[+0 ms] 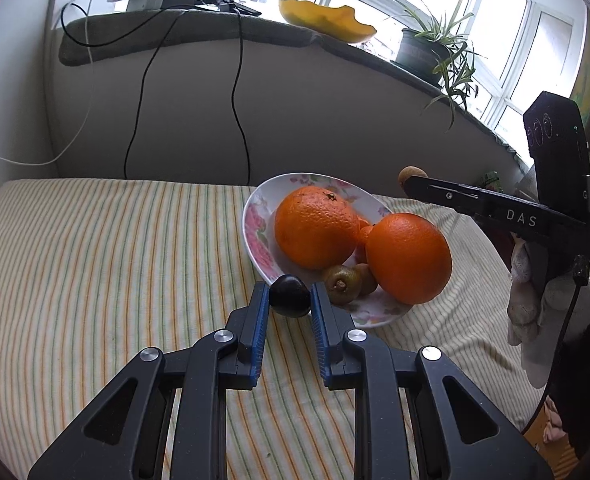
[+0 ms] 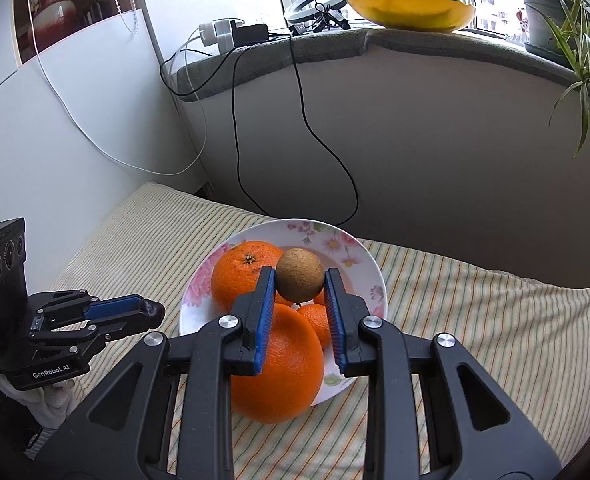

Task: Organize fruits
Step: 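Carry the brown fruit with the right gripper while the left gripper carries the dark fruit to the plate, then open the right gripper over the plate while the left gripper releases the dark fruit there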

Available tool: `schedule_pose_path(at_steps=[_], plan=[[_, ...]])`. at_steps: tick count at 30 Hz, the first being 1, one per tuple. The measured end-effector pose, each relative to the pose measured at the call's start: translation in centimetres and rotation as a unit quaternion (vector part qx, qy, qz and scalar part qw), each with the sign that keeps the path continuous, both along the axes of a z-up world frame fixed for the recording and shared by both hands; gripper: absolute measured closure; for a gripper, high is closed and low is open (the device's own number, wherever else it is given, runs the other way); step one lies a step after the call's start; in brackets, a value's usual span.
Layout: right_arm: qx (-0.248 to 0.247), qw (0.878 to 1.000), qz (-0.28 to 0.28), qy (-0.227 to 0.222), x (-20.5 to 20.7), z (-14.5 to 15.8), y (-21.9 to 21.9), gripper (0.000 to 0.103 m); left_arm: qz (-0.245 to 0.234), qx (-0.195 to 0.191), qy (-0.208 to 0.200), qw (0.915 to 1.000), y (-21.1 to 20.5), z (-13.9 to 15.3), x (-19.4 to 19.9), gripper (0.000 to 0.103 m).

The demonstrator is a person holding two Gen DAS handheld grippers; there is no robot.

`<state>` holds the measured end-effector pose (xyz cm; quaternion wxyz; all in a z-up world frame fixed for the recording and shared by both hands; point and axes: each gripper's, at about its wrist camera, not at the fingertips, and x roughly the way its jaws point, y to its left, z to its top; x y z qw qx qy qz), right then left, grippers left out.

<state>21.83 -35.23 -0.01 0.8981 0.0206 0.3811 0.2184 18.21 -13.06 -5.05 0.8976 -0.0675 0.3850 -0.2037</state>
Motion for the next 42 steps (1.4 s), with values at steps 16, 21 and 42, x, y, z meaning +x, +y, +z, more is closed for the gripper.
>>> schedule_pose_path(at_steps=[16,21,42], plan=[[0.005,0.999,-0.007,0.043,4.9,-3.0,-1.3,0.077,-0.003,0.002,0.009,0.9999,-1.0,-0.5,1.7,0.084],[0.008,0.999,-0.009,0.049,5.2,-3.4,-1.3,0.077,-0.002,0.002,0.011,0.9999,-1.3,-0.6,1.9,0.083],[0.010,0.998,-0.023,0.050,5.0,-3.5,-1.6,0.045,-0.004,-0.002,0.013,0.9999,-1.5,-0.5,2.0,0.061]])
